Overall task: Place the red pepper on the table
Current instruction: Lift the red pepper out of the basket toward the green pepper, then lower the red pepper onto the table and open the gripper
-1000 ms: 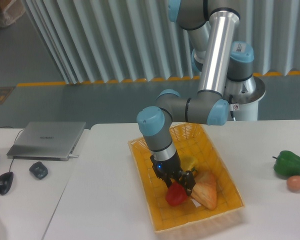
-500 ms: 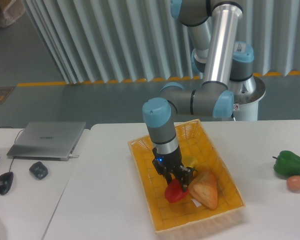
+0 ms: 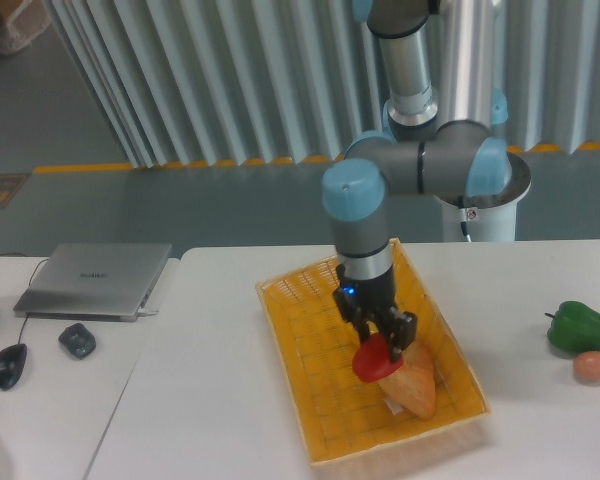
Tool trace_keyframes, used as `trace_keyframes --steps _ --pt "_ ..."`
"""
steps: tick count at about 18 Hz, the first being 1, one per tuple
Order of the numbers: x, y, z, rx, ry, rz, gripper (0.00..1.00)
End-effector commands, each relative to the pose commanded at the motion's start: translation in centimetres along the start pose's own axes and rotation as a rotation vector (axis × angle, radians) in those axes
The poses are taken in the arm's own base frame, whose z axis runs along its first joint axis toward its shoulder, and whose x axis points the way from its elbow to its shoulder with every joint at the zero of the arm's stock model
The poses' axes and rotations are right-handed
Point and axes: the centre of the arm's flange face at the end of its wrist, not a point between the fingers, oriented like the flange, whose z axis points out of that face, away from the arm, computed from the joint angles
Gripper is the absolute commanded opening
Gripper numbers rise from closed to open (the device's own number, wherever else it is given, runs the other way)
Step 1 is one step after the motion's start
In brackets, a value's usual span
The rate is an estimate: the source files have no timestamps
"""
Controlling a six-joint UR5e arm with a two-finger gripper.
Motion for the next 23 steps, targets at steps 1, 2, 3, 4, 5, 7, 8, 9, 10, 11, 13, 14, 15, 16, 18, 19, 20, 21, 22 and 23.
trace_keyframes --steps 1,2,3,4,5,7,8,9,10,11,13,14,15,16,18,19,20,21,22,23 --pt "-0.7 0.4 -0.2 -0.001 -0.003 0.005 0.36" --pt "-1.5 1.1 -0.3 -0.002 -0.006 0.009 0.36" --pt "-2.5 1.7 -0.7 0.002 -0.014 0.026 0.36" --pt "-3.9 2.4 -1.2 0.008 -0.022 0.035 0.36" --pt "-5.5 3.4 -1.4 0.009 -0.029 0.037 0.36" --pt "-7.5 4.8 -1.3 0.003 -0.034 0.046 0.36" --pt "-8.5 5.4 -1.2 -0.001 -0.039 0.057 0.36" --pt "-9.4 6.0 -1.1 -0.009 -0.046 0.065 0.36" --pt "-10.9 7.4 -1.0 -0.027 -0.058 0.066 0.36" --pt "-11.9 8.1 -0.7 -0.04 -0.064 0.08 0.36" --pt "-14.2 10.0 -0.2 -0.077 -0.098 0.126 0.36" --pt "-15.1 10.8 0.2 -0.093 -0.106 0.138 0.36" --pt "-16.0 11.5 0.3 -0.105 -0.11 0.154 0.36" --pt "-16.8 12.4 0.3 -0.111 -0.109 0.177 0.36" --pt "-18.1 13.7 0.8 -0.121 -0.097 0.244 0.36" --pt "-18.7 14.3 0.9 -0.126 -0.093 0.278 0.36" --pt "-19.2 15.0 0.9 -0.127 -0.089 0.31 0.36" --pt "-19.7 15.5 1.2 -0.127 -0.081 0.345 0.36" --pt "-20.2 16.2 1.4 -0.131 -0.072 0.374 0.36" --pt "-20.6 16.8 1.4 -0.128 -0.069 0.395 0.36"
